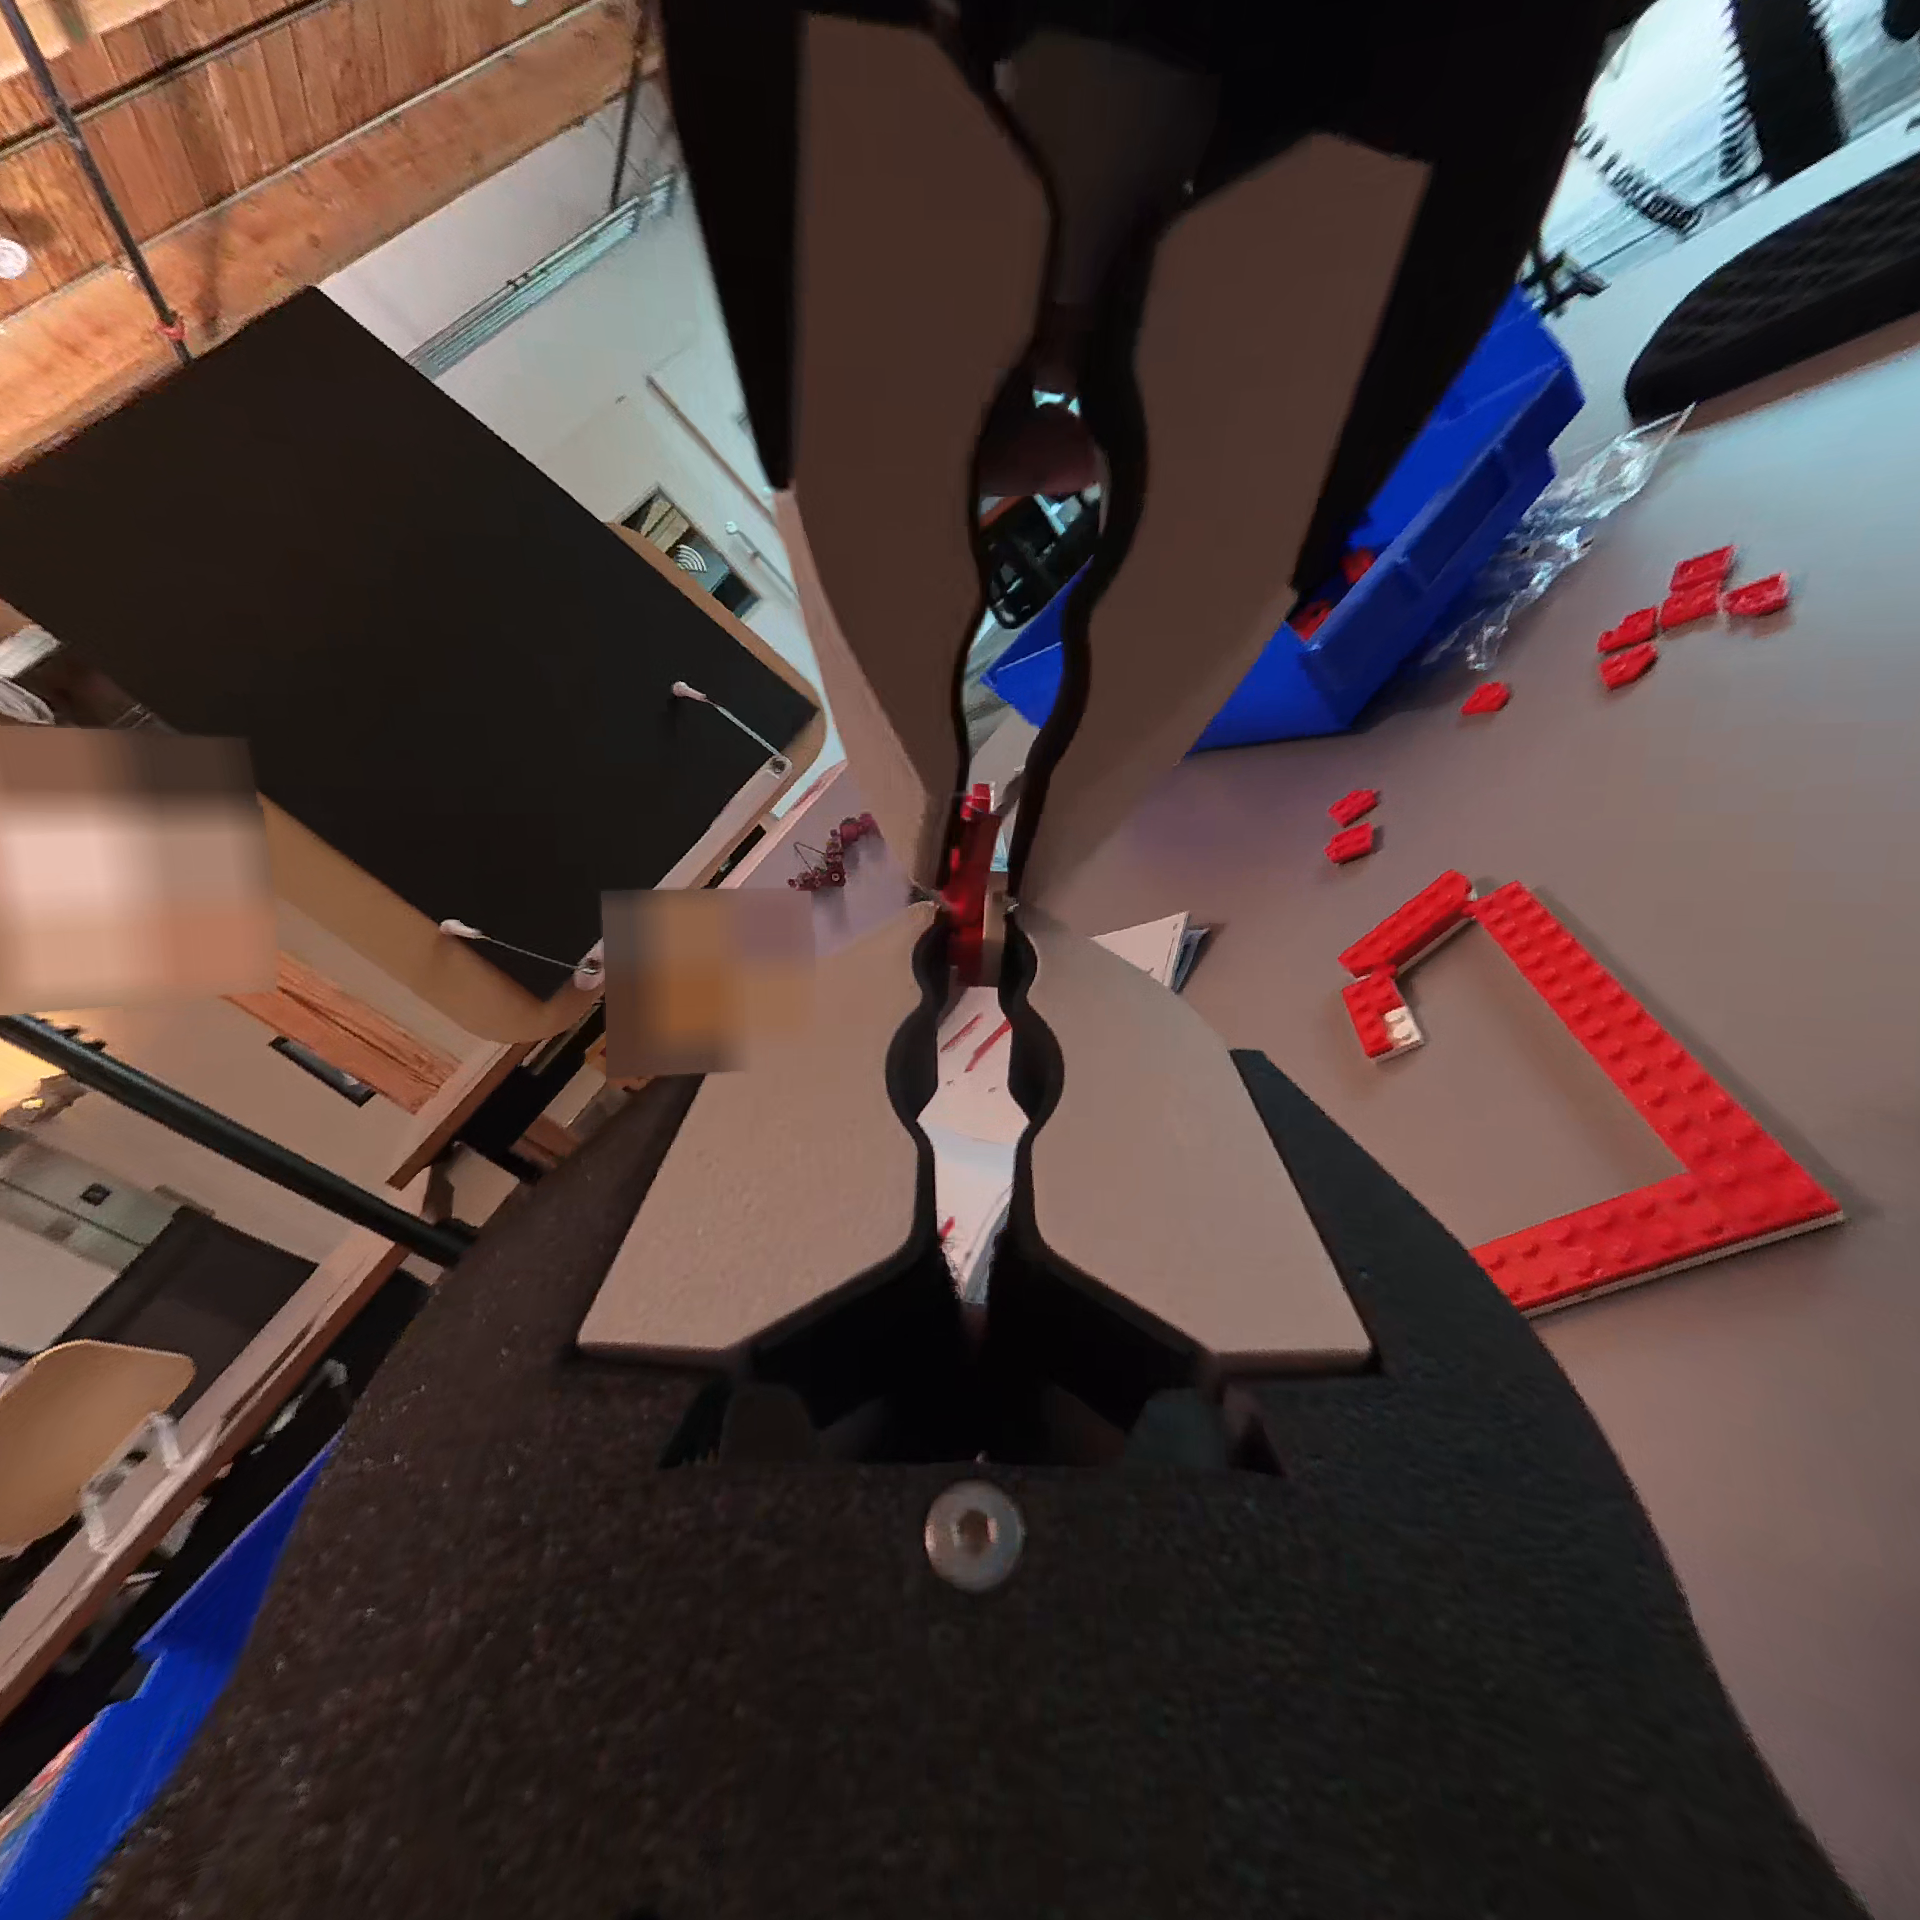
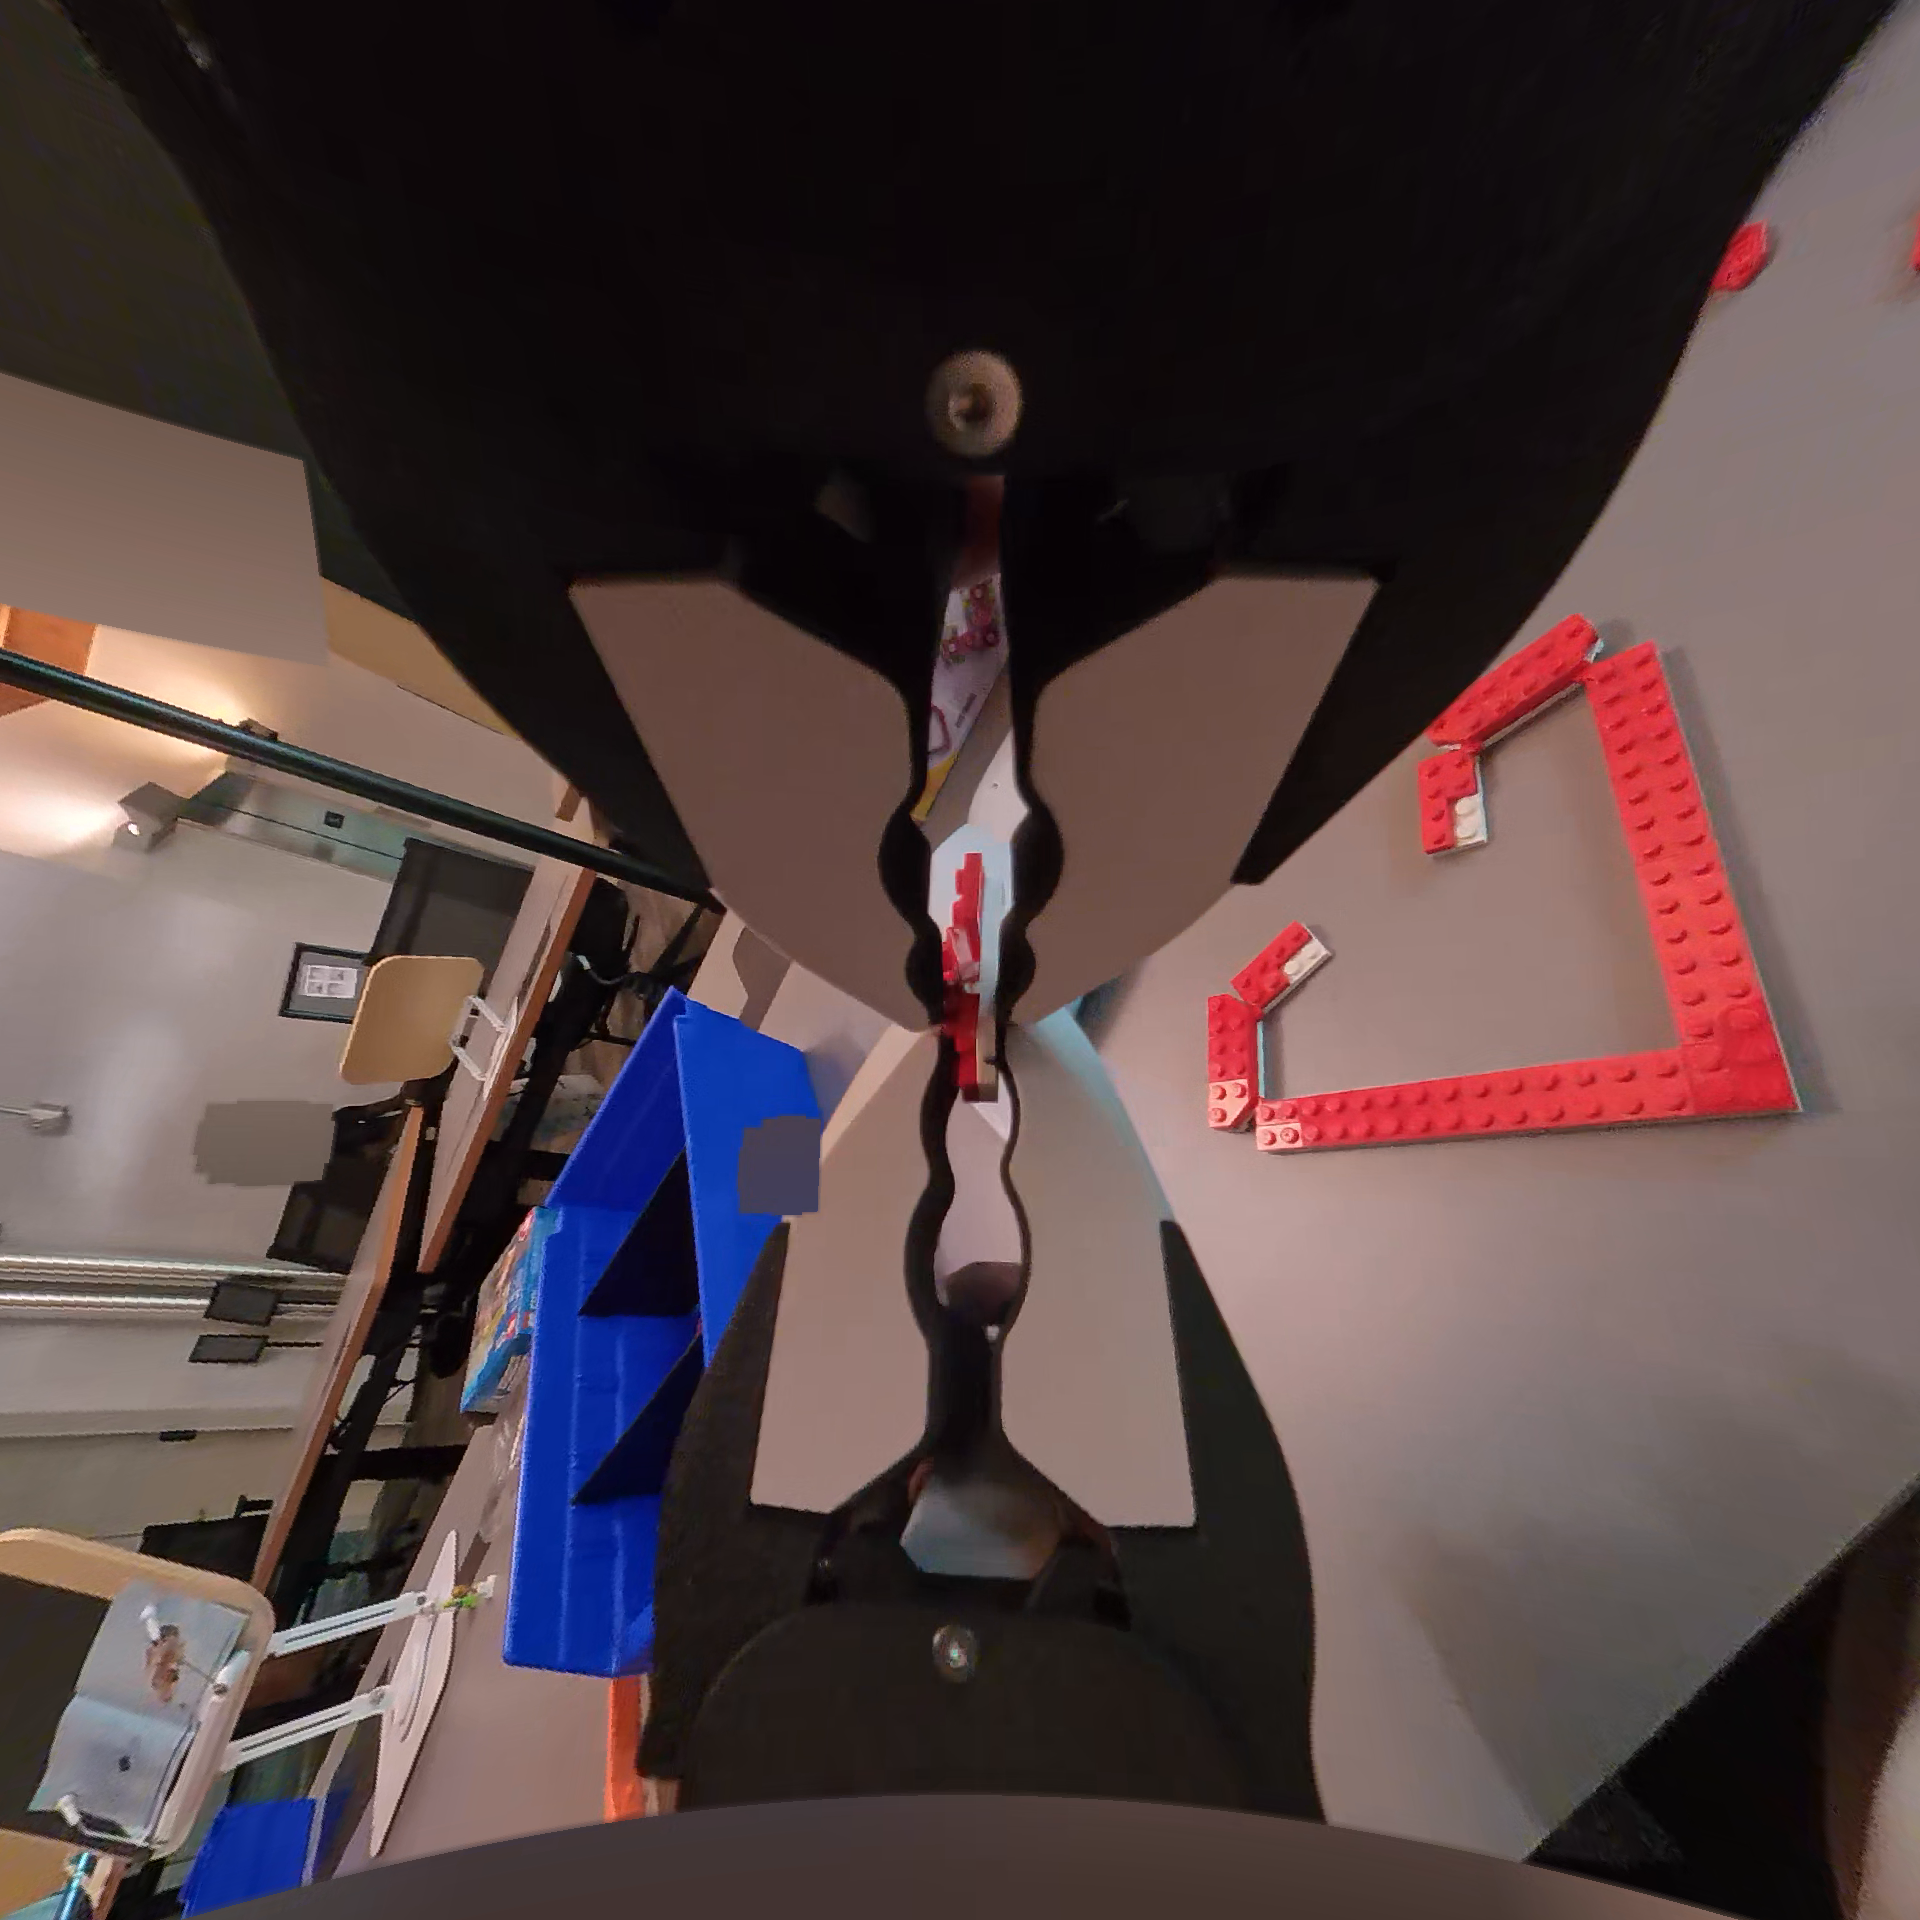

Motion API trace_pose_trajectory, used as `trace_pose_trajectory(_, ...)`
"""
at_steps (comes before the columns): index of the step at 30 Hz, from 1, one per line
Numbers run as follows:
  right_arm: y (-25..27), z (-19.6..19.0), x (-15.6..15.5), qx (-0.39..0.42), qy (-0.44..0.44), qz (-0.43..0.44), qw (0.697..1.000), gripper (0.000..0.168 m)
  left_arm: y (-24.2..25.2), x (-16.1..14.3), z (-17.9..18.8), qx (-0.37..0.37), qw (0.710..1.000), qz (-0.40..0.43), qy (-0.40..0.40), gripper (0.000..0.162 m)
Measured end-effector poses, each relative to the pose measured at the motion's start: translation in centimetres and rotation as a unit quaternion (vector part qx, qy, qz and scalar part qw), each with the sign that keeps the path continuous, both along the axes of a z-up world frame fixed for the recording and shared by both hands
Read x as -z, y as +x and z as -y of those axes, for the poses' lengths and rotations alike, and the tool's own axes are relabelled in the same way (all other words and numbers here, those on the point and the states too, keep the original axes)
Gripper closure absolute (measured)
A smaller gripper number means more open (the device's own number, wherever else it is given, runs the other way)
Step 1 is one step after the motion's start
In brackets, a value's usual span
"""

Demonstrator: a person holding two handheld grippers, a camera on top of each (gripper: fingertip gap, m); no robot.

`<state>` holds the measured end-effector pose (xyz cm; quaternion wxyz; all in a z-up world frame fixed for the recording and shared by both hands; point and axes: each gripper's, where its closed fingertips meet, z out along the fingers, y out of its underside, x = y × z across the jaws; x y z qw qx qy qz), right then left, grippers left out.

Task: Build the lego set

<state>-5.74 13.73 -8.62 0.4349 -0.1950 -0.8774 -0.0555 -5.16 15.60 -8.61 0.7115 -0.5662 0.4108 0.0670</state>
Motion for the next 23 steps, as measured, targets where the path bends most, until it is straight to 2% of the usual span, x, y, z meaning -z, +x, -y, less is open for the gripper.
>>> trace_pose_trajectory(7,0.4,0.1,-0.4,0.032,-0.054,-0.013,0.998,0.159,0.7,-0.4,0.2,0.024,0.999,0.019,-0.028,0.154)
trace_pose_trajectory(10,0.6,-0.1,-0.2,0.044,-0.059,-0.014,0.997,0.159,1.0,-0.4,-0.1,0.006,1.0,-0.017,-0.025,0.154)
trace_pose_trajectory(17,1.2,0.0,0.0,0.046,-0.044,-0.043,0.997,0.159,1.5,-1.1,-0.5,-0.054,0.992,-0.095,0.055,0.155)
trace_pose_trajectory(23,1.7,1.7,-1.4,0.022,-0.039,-0.096,0.994,0.159,2.1,-3.5,1.1,-0.059,0.981,-0.082,0.167,0.155)
